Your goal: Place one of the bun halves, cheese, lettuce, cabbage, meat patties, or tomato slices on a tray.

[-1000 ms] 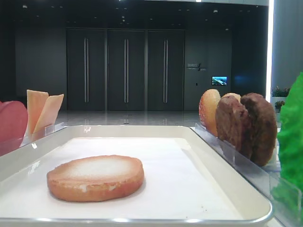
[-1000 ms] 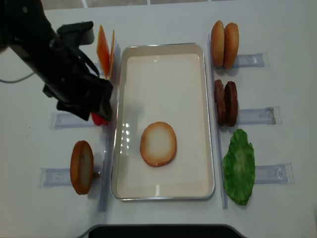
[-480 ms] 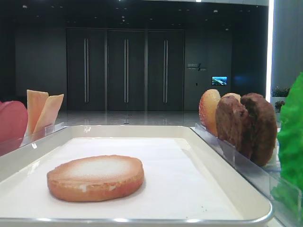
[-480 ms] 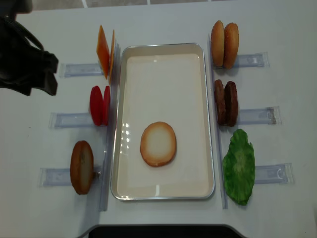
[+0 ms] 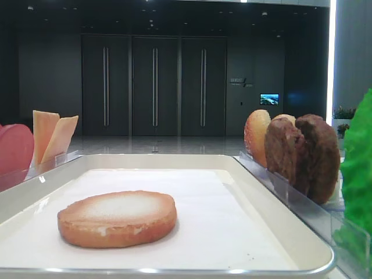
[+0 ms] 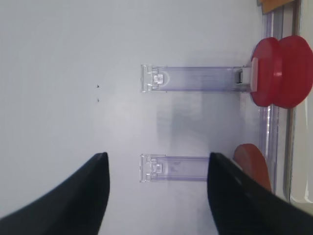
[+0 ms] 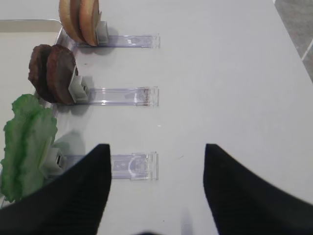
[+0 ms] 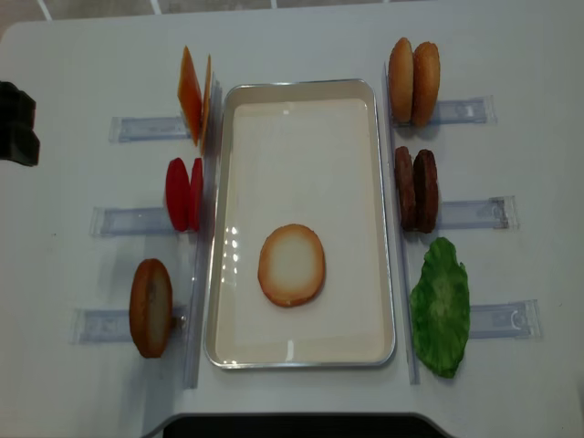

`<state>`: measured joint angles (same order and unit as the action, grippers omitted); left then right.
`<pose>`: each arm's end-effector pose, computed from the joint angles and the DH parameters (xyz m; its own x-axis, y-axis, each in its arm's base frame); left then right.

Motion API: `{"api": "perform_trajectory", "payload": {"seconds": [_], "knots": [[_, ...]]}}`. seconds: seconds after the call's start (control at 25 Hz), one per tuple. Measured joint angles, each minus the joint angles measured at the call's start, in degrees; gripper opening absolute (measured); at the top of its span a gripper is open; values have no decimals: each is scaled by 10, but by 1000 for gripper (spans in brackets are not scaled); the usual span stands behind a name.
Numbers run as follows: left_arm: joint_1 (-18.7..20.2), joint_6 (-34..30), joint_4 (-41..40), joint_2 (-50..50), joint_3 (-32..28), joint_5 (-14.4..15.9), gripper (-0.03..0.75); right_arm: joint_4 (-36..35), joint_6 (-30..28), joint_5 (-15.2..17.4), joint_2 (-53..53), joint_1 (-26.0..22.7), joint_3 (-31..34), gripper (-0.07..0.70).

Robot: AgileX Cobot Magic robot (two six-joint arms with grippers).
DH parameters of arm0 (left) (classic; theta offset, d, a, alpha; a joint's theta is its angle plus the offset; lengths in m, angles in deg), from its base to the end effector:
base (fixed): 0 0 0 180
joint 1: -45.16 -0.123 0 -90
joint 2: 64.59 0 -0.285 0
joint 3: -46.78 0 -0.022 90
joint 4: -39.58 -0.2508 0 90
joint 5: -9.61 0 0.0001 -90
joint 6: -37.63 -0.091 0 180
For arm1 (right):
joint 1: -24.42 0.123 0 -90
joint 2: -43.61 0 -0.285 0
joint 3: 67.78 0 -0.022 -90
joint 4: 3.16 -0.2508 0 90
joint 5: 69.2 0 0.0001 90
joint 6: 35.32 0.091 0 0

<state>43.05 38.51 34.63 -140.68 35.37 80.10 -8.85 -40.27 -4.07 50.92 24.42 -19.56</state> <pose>0.2147 0.0153 0.3485 -0.9269 -0.0206 -0.3748 -0.0547 0.9953 0.0805 -0.0104 0.0082 0.2732 -0.5044 -0.0443 -0.8624 -0.1000 0.9950 0.0074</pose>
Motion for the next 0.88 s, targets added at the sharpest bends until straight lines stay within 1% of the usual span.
{"api": "perform_trajectory", "payload": {"seconds": [0.12,0.2,0.48,0.72,0.88], "knots": [[0,-4,6,51,-33,0,455,0,0,0,0,0,0,400],[0,-9,11,104,-62,2,442,0,0,0,0,0,0,400],[0,-9,24,332,-162,8,433,0,0,0,0,0,0,400],[0,-9,25,518,-218,11,433,0,0,0,0,0,0,400],[0,-4,28,597,-256,0,433,0,0,0,0,0,0,400]]}}
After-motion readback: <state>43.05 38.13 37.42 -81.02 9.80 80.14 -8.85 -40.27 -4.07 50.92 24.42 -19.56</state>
